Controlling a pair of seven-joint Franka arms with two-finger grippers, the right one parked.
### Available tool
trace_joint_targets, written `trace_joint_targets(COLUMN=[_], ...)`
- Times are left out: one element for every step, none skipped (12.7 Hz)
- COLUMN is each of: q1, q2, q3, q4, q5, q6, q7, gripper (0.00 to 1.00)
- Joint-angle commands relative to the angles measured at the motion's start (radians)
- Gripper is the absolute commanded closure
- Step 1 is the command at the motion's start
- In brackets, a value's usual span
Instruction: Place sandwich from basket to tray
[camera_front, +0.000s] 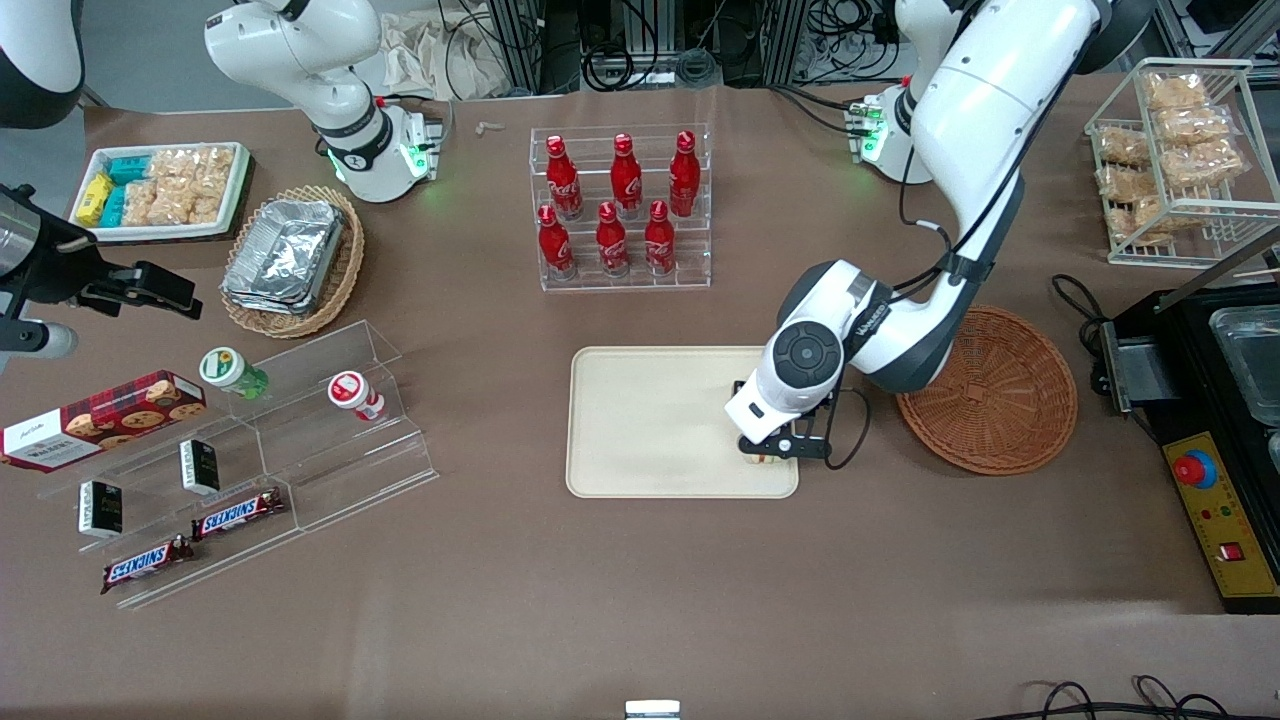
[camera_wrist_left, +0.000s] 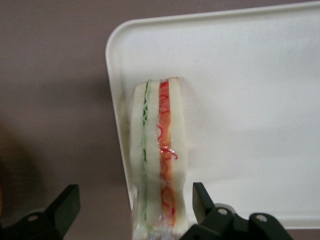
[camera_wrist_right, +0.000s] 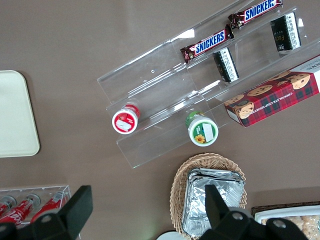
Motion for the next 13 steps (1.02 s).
trace_joint_targets(q1=[0.022, 0.036, 0.062, 0.074, 0.074, 0.086, 0.1, 0.112, 0.141, 0.151, 0.151, 0.146, 0.146], q2=[-0.111, -0.156, -0.183, -0.212, -0.236, -0.249, -0.265, -0.289, -0.314, -0.347, -0.375, -0.412, -0.453], q3=[0.003, 0.001, 0.0, 0.0, 0.001, 0.001, 0.001, 0.003, 0.001, 0.004, 0.022, 0.077, 0.125], q4=[0.027, 0.025, 0.028, 0.037, 0.039, 0.041, 0.036, 0.031, 0.031, 0.033, 0.033, 0.033, 0.031], q5=[-0.027, -0.033, -0.049, -0.07, -0.073, -0.075, -0.079, -0.098, -0.099, -0.102, -0.104, -0.128, -0.177], q6=[-0.092, -0.119, -0.135, -0.141, -0.144, -0.149, -0.155, -0.167, -0.196, -0.222, -0.246, -0.266, -0.297], q7=[-0.013, -0.009, -0.009, -0.007, -0.007, -0.008, -0.009, -0.007, 0.007, 0.045, 0.074, 0.121, 0.216], gripper=[0.0, 0.0, 0.0, 0.0, 0.0, 0.0, 0.0, 0.0, 0.0, 0.0, 0.01, 0.01, 0.01])
